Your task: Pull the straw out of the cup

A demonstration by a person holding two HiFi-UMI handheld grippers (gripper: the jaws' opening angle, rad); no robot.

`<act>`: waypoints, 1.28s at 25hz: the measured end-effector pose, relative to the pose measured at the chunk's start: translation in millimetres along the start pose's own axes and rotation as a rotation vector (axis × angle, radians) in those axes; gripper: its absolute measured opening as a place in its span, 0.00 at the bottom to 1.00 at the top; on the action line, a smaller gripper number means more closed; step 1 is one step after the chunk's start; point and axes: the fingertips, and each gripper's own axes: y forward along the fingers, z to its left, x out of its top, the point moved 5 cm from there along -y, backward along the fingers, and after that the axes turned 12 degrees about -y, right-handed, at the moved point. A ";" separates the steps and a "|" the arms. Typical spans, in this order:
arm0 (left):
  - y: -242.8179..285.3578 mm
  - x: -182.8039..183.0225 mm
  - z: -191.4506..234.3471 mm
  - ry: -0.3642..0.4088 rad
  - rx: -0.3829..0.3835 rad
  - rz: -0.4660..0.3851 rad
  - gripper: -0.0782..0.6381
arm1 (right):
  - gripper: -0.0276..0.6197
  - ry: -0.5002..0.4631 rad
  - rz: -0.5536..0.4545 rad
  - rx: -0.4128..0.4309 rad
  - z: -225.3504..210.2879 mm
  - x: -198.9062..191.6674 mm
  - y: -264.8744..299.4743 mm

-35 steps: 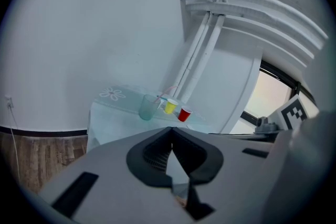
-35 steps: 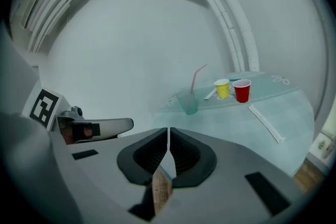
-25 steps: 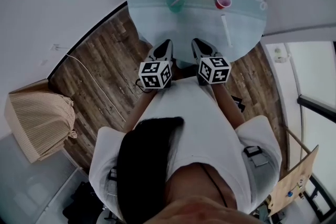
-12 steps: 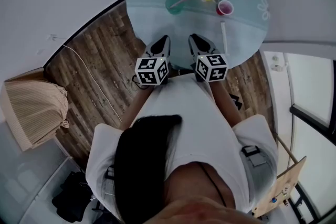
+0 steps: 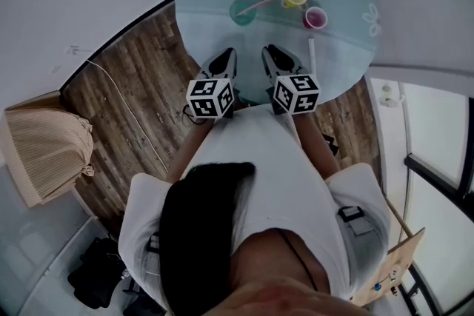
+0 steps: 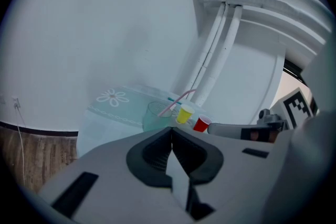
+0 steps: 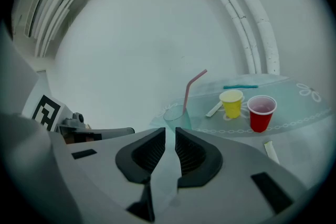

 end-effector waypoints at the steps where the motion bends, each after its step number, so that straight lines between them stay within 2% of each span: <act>1: 1.1 1.0 -0.7 0.001 0.001 0.000 0.12 | 0.11 -0.003 -0.004 0.002 -0.6 2.1 0.3; 3: 3.3 2.6 -1.6 -0.001 0.004 -0.003 0.12 | 0.12 -0.007 -0.005 0.010 -2.9 4.8 3.0; 6: 6.7 4.5 -0.4 -0.008 0.008 -0.003 0.12 | 0.24 0.014 -0.006 0.032 -6.1 7.9 10.6; 12: 9.4 6.3 1.8 -0.006 -0.006 0.003 0.12 | 0.27 0.009 -0.052 0.053 -11.8 27.7 26.3; 19: 10.6 5.3 9.3 -0.007 0.000 0.024 0.12 | 0.29 0.015 -0.088 0.035 -23.7 46.9 42.9; 32: 30.2 12.8 14.2 -0.008 0.007 0.057 0.12 | 0.29 0.032 -0.088 0.032 -41.0 64.6 76.0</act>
